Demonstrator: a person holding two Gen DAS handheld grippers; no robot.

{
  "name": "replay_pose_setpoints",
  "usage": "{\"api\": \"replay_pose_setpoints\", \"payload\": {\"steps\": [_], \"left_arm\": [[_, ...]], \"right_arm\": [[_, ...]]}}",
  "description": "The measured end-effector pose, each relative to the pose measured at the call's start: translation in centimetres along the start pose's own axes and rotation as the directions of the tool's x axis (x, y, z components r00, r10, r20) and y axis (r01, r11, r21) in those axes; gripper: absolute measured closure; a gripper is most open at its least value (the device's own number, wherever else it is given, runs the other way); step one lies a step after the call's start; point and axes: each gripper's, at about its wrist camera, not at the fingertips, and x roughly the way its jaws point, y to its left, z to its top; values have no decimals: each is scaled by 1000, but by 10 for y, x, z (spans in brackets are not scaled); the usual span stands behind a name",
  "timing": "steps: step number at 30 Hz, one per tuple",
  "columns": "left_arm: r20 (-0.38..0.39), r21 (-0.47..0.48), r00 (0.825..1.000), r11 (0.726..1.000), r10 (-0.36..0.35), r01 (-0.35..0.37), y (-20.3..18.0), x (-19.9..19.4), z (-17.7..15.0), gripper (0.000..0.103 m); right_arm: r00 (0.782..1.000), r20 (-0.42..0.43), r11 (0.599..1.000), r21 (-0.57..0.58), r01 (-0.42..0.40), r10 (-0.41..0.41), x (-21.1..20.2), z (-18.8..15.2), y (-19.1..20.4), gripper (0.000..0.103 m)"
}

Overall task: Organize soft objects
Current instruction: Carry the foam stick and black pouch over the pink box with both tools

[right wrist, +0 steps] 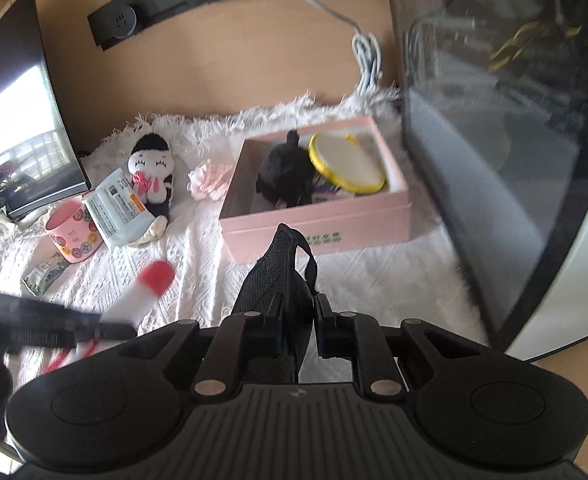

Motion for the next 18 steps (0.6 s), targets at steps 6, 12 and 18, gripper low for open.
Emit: {"api": "replay_pose_setpoints", "payload": {"steps": [6,12,18], "left_arm": [[96,10,993,998,-62,61,-19,8,72,71],[259,-4,961,994,-100,105,-43,40,159,70],[322,-113,946,992,-17,57,-32,118,182,71]], "right_arm": [[999,31,999,0,36,-36,-25,-6,-5,89],[995,69,998,9,67,-67,-37,-9,-4,89],[984,136,992,-38,120,-114,-37,13,2,89]]}}
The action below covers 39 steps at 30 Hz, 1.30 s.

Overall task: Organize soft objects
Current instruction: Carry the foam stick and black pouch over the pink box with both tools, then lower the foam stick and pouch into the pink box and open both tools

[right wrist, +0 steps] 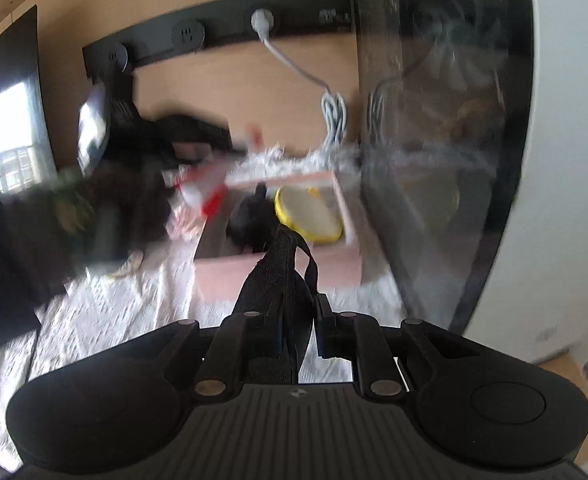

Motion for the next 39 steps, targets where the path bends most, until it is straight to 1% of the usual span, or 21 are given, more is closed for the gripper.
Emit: {"api": "replay_pose_setpoints", "payload": {"steps": [2,4,5,8,10,13,14,16,18,21,23,25,28,30,31,32,35,36,37,38,39], "left_arm": [[-51,-38,999,999,17,-19,9,23,-11,71],[-85,-74,996,997,8,-15,15,33,-18,71],[-84,-94,996,996,-11,3,19,32,-20,70],[-39,-138,998,989,-59,53,23,16,-14,70],[-39,-125,998,991,-58,53,22,6,-11,70],[-112,-39,994,999,-18,13,16,5,-13,70],[-137,-22,991,1000,5,-8,15,8,-16,72],[-174,-37,985,999,22,-28,19,8,-23,72],[-183,-65,983,997,16,-29,24,2,-30,72],[-162,-81,986,996,25,-39,29,-10,-36,71],[-152,-121,988,992,3,-21,36,-18,-36,72],[-152,-129,988,992,-7,-13,38,-22,-34,72],[-151,-116,988,993,-25,8,38,-22,-32,72],[-154,-114,988,993,-32,14,38,-21,-32,72],[-156,-115,987,993,-35,17,37,-21,-32,72],[-159,-116,987,993,-37,19,35,-19,-32,72],[-169,-104,985,994,-46,28,30,-18,-32,72],[-171,-100,984,994,-49,32,29,-18,-32,72],[-173,-98,984,995,-49,33,28,-18,-33,72],[-174,-98,984,995,-48,32,27,-19,-32,72],[-173,-97,984,995,-47,31,27,-19,-32,72]], "right_arm": [[999,31,1000,-16,14,-13,7,15,1,89],[997,66,999,-28,32,-30,22,34,2,89],[996,82,999,-30,41,-39,31,45,3,89],[993,112,999,-7,43,-42,70,78,3,89],[990,121,998,-2,66,-66,104,94,5,89],[991,91,995,-22,101,-98,158,104,9,89],[992,69,994,-29,109,-107,176,104,9,89],[981,51,978,-77,193,-190,202,100,14,89],[961,86,949,-159,272,-261,217,93,20,89],[939,139,898,-277,342,-315,230,84,30,89],[939,142,878,-334,343,-313,239,77,34,89],[928,174,835,-404,373,-330,245,68,42,88],[933,218,794,-490,359,-287,240,59,54,86],[941,218,783,-524,336,-257,231,53,58,82],[948,210,786,-532,316,-239,227,50,60,79],[959,185,793,-540,280,-213,223,47,62,76],[970,169,786,-568,242,-176,216,35,68,74],[969,168,778,-578,245,-180,216,31,70,74],[961,180,749,-602,276,-210,221,28,73,78],[948,197,713,-626,317,-249,227,25,75,79],[938,207,687,-640,345,-279,233,25,76,79]]}}
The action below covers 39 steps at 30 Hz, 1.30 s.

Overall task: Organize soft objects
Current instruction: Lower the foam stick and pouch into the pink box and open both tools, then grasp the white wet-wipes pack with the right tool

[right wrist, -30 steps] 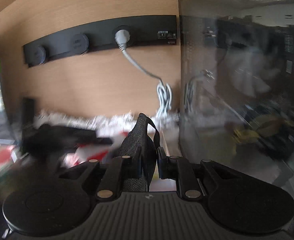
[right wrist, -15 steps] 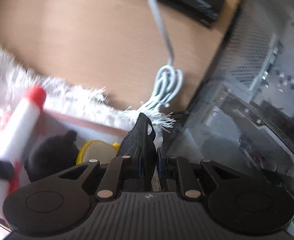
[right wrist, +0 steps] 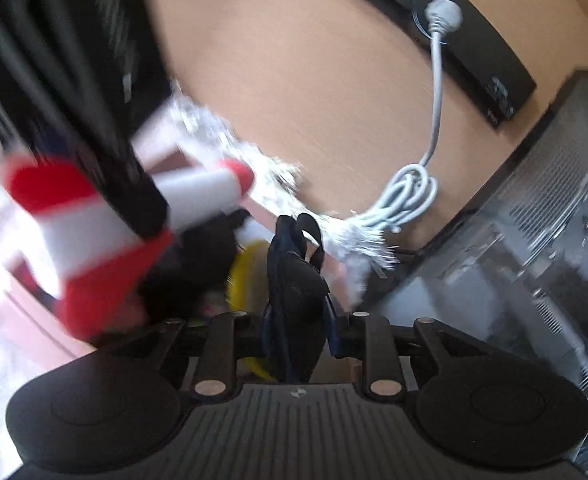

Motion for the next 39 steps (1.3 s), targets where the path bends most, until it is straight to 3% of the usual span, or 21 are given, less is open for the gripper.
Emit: {"api": "replay_pose_setpoints", "payload": {"steps": [3,6,10,15,18,23,31,35,39], "left_arm": [[0,2,1000,1000,10,-10,0,-1,0,72],[-7,-3,1000,1000,19,-19,2,1,2,72],[1,-13,1000,1000,18,-18,3,5,3,72],[80,-56,993,995,89,-85,7,23,10,72],[54,-164,989,979,135,-124,13,31,9,72],[1,-51,986,985,166,-166,-6,22,-1,72],[31,-40,993,993,112,-111,2,-25,-21,71],[23,-56,994,993,103,-102,11,-29,-22,71],[77,-63,994,995,80,-75,21,-46,-21,71]], "right_arm": [[998,-31,998,-26,50,-51,17,1,2,81],[997,4,997,15,-73,73,11,0,-7,73],[983,46,966,183,-183,178,-17,-8,-33,32],[977,67,923,323,-211,200,-54,-22,-59,31],[978,53,915,346,-208,202,-65,-27,-67,30],[975,25,901,378,-213,220,-69,-35,-74,30],[966,62,886,389,-254,250,-83,-20,-63,30],[962,63,877,400,-267,264,-85,-8,-56,30],[956,63,866,410,-286,286,-89,-5,-54,30]]}}
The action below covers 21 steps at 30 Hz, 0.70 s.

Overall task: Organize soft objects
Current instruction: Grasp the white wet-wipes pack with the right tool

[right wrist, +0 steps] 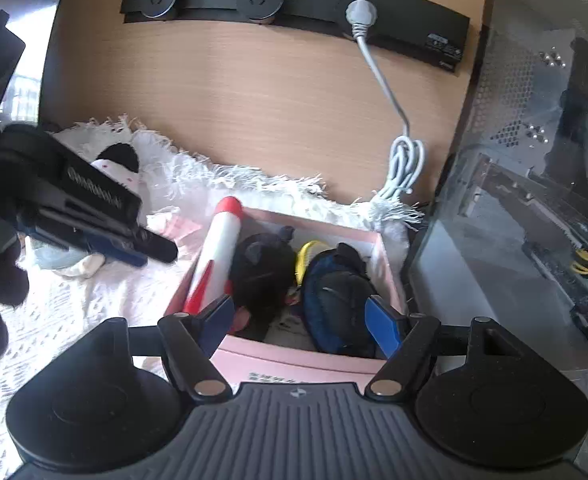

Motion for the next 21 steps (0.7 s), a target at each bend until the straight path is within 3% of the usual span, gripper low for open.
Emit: {"api": "replay_pose_setpoints", "payload": {"steps": [4,7,11,16,21], "left_arm": [[47,-3,997,998,58,-57,26,-22,-6,71],[56,-28,990,991,129,-128,58,-42,-20,71],[49,-29,963,964,265,-264,100,-69,-37,71],[57,-82,940,940,335,-330,148,-110,-51,71],[72,-87,942,943,327,-320,175,-145,-67,71]], "right_arm": [[1000,4,1000,-19,-7,7,-1,3,13,30],[998,-4,998,-17,-57,57,3,8,28,28],[990,-12,988,-63,-139,138,15,20,62,27],[955,-48,944,-142,-296,292,40,38,115,23],[901,-102,879,-198,-433,421,76,58,172,22]]}}
